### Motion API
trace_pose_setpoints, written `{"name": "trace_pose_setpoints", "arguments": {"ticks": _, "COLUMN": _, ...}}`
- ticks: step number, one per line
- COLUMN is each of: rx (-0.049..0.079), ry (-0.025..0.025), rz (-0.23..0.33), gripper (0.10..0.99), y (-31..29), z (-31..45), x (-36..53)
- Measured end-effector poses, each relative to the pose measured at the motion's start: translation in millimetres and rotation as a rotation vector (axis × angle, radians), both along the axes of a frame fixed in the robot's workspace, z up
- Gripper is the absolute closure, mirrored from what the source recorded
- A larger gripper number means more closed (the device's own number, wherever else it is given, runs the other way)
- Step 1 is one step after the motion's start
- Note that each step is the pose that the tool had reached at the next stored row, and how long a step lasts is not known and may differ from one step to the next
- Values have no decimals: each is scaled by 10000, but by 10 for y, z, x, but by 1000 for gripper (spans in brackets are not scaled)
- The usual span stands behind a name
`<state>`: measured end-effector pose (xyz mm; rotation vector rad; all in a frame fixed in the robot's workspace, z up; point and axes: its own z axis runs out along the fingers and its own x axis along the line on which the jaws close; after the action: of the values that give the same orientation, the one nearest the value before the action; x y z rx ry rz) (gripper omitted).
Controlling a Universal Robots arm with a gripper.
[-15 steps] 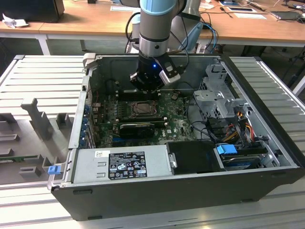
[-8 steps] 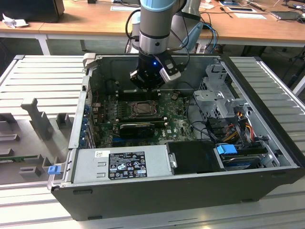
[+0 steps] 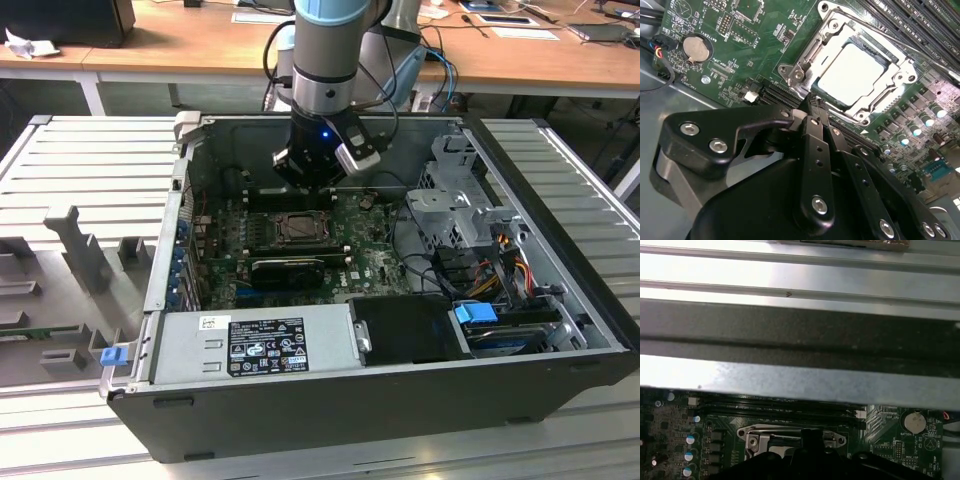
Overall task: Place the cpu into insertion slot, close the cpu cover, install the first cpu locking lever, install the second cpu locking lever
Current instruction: 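Install the second cpu locking lever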
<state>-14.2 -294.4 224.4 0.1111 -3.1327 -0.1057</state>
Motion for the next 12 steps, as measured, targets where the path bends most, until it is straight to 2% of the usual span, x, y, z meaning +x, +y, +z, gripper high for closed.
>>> {"name": "trace_pose_setpoints", "arguments": {"ticks": 12, "rx": 0, "ry": 0, "rz": -1, "gripper": 980, "y": -31, "z": 0, "x": 0}}
